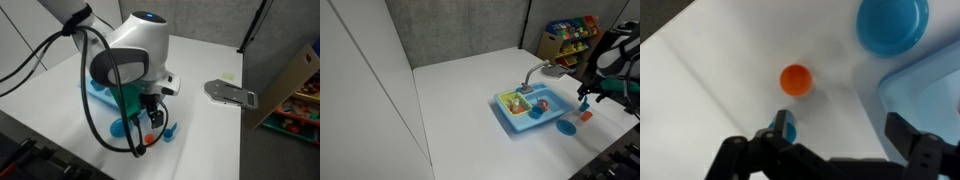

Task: Take the cup out of the sink

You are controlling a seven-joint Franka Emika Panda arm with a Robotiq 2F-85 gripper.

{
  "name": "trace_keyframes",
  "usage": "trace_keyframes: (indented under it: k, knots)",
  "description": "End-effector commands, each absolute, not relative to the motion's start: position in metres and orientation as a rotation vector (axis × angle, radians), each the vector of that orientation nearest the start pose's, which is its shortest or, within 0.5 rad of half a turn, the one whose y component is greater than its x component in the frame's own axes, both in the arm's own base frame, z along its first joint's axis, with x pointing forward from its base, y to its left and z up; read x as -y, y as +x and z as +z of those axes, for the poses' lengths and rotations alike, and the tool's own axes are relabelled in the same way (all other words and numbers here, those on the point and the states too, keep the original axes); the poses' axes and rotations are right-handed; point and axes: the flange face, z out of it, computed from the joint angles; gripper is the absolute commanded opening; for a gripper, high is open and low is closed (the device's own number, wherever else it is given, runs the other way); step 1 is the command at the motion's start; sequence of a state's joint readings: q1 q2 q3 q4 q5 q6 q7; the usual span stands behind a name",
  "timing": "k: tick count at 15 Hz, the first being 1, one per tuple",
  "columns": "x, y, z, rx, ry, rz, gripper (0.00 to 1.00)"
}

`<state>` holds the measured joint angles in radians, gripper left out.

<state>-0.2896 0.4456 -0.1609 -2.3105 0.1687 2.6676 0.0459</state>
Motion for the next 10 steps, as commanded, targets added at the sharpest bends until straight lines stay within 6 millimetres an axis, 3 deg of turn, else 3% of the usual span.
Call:
trace_keyframes:
  k: [1, 10]
  knots:
    - [0.205, 0.456, 0.184, -0.866, -3.018, 0.132, 1.00]
    - [0.115, 0.481, 0.249, -0.576, -3.147, 0.201, 1.00]
